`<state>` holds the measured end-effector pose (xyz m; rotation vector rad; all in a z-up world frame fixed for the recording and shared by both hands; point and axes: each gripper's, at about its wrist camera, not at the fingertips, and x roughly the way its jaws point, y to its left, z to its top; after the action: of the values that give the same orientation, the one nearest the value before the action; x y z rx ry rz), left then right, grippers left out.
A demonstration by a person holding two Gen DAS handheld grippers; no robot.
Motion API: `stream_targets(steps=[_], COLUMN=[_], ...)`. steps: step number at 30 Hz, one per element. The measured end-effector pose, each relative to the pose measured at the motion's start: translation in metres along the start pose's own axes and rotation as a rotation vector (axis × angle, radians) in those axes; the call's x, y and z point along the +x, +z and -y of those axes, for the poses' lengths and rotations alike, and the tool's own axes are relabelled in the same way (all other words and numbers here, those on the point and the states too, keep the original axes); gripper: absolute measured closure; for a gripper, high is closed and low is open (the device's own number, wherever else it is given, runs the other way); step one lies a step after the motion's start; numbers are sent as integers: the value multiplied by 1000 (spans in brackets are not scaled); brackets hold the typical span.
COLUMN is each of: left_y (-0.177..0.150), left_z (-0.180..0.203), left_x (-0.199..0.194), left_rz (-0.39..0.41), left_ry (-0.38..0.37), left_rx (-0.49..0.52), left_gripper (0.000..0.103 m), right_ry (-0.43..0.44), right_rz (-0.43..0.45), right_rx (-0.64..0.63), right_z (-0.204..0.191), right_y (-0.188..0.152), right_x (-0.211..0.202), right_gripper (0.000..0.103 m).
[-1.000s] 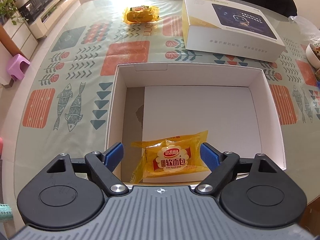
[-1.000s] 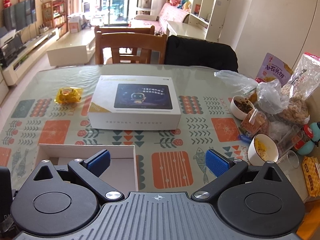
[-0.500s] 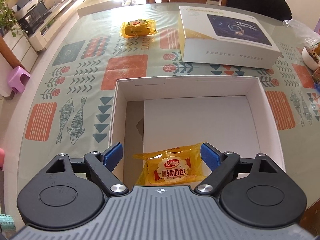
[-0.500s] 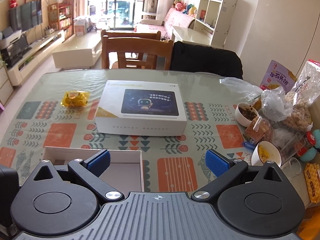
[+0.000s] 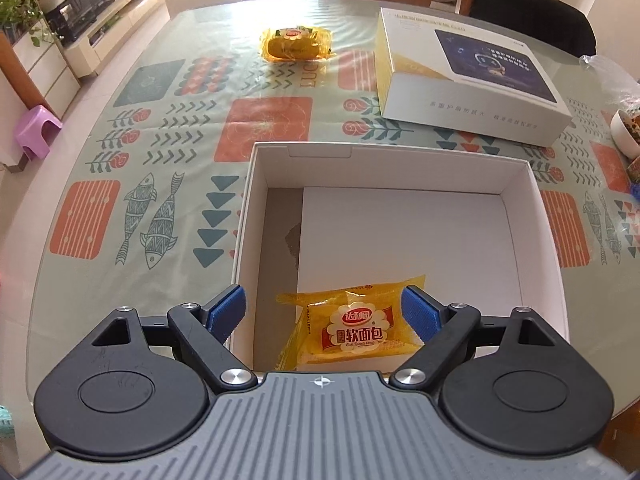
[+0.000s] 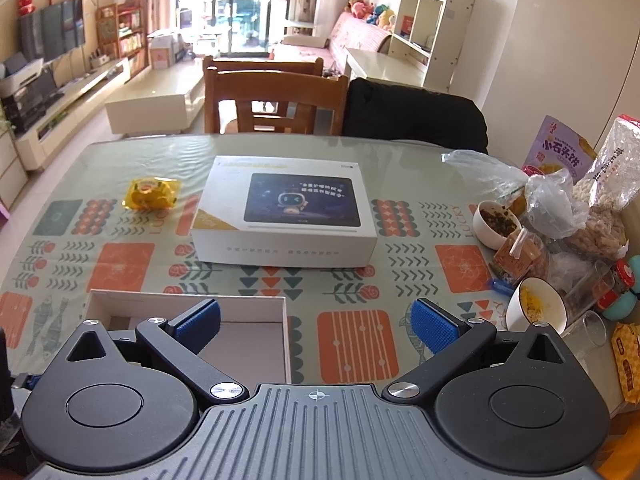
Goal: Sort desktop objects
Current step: 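Lower the packet into the tray and open the left tool, then move the right tool toward the second yellow bread packet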
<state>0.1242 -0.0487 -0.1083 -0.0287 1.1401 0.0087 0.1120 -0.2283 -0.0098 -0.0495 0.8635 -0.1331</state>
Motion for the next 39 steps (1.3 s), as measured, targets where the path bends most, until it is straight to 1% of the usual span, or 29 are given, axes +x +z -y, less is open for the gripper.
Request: stream_targets(steps=[9, 19, 31, 39], left_y=[24, 53, 92, 127], left_z=[-5, -29, -75, -99], left_x=[-33, -43, -28, -11], left_rz=[30, 43, 47, 48], left_ry=[-17, 3, 17, 19], left_rx=[-36, -66, -119, -119], left_gripper=[0, 0, 0, 0], right_ry=[15, 48, 69, 78], right_rz=[12, 24, 21, 5], right_rx=[-23, -68, -111, -121], right_z=[-16, -50, -96, -128], right_y=[10, 32, 69, 93], right_x=[1, 9, 35, 60], right_gripper=[0, 0, 0, 0])
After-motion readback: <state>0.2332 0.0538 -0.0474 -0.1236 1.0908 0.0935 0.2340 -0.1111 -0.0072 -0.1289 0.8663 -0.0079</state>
